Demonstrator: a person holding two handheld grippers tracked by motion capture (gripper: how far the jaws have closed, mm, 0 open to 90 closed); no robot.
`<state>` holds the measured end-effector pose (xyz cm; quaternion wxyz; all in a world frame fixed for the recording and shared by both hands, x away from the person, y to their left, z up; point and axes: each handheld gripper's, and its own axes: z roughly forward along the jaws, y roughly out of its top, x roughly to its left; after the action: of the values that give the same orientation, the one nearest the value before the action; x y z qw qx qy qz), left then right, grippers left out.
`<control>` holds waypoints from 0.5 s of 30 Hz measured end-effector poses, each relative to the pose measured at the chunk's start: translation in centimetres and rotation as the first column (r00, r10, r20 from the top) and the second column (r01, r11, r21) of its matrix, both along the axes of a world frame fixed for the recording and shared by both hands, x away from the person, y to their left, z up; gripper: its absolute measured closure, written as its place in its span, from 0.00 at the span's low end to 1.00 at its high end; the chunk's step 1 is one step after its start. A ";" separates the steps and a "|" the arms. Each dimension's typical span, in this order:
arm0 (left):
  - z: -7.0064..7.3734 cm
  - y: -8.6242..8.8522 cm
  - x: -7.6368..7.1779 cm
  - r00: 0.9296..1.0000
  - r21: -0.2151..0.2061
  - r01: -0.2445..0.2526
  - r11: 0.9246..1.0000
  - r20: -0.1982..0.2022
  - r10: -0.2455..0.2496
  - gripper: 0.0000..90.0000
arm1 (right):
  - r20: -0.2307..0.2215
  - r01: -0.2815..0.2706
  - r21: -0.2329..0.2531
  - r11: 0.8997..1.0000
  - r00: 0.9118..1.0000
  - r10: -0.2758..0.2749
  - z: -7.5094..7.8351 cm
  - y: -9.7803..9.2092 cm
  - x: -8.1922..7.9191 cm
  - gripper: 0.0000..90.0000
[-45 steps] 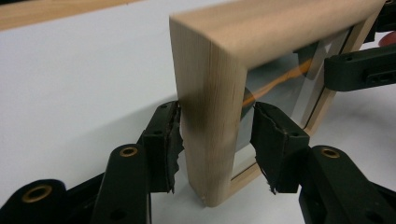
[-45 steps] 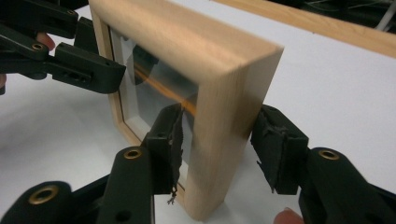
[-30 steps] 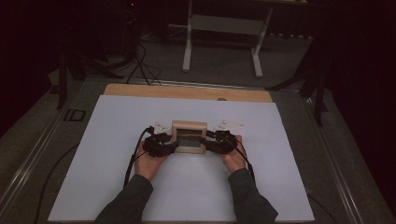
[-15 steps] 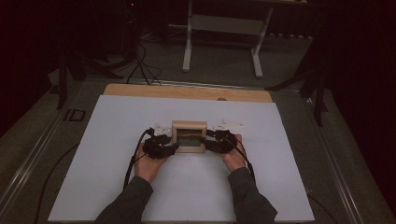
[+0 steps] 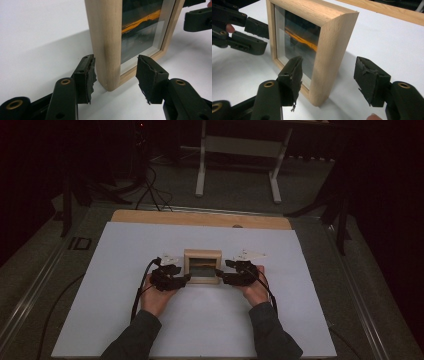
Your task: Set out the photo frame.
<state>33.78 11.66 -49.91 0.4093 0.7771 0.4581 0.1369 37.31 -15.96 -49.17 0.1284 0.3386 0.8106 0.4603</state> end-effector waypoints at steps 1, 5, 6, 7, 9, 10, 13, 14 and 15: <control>0.1 0.2 -0.1 1.000 -0.006 0.000 1.000 0.002 0.000 0.54 | 0.001 0.000 -0.002 1.000 1.000 0.000 0.1 -0.1 -0.1 0.43; 0.5 0.9 -0.4 1.000 -0.009 0.004 1.000 0.005 -0.004 0.54 | 0.001 -0.003 -0.011 1.000 1.000 0.003 0.3 -0.6 -0.5 0.42; 0.6 1.1 -0.5 1.000 -0.007 0.005 1.000 0.005 -0.005 0.54 | 0.000 -0.001 -0.016 1.000 1.000 0.001 0.3 -0.8 -0.7 0.42; 0.7 1.4 -0.6 1.000 -0.006 0.003 1.000 0.007 -0.003 0.54 | -0.001 0.002 -0.017 1.000 1.000 -0.002 0.3 -1.0 -0.7 0.42; 0.8 1.9 -0.8 1.000 -0.004 0.000 1.000 0.008 0.000 0.54 | -0.005 0.010 -0.019 1.000 1.000 -0.010 0.2 -1.5 -0.9 0.42; 0.8 2.3 -0.9 1.000 -0.001 -0.002 1.000 0.008 0.002 0.54 | -0.004 0.016 -0.021 1.000 1.000 -0.016 0.2 -1.8 -1.0 0.42; 0.9 3.2 -1.3 1.000 0.001 -0.010 1.000 0.010 0.010 0.54 | -0.012 0.026 -0.031 0.999 1.000 -0.026 0.2 -2.5 -1.3 0.41; 0.9 3.6 -1.5 1.000 0.004 -0.011 1.000 0.009 0.011 0.54 | -0.011 0.025 -0.035 0.999 1.000 -0.025 0.2 -2.8 -1.4 0.41; 0.9 3.9 -1.6 1.000 0.002 -0.016 1.000 0.009 0.016 0.54 | -0.012 0.029 -0.039 0.999 1.000 -0.029 0.2 -3.1 -1.6 0.41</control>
<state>32.15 15.52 -49.01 0.4092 0.7732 0.4624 0.1443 35.72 -19.06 -49.02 0.1368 0.3505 0.8152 0.4403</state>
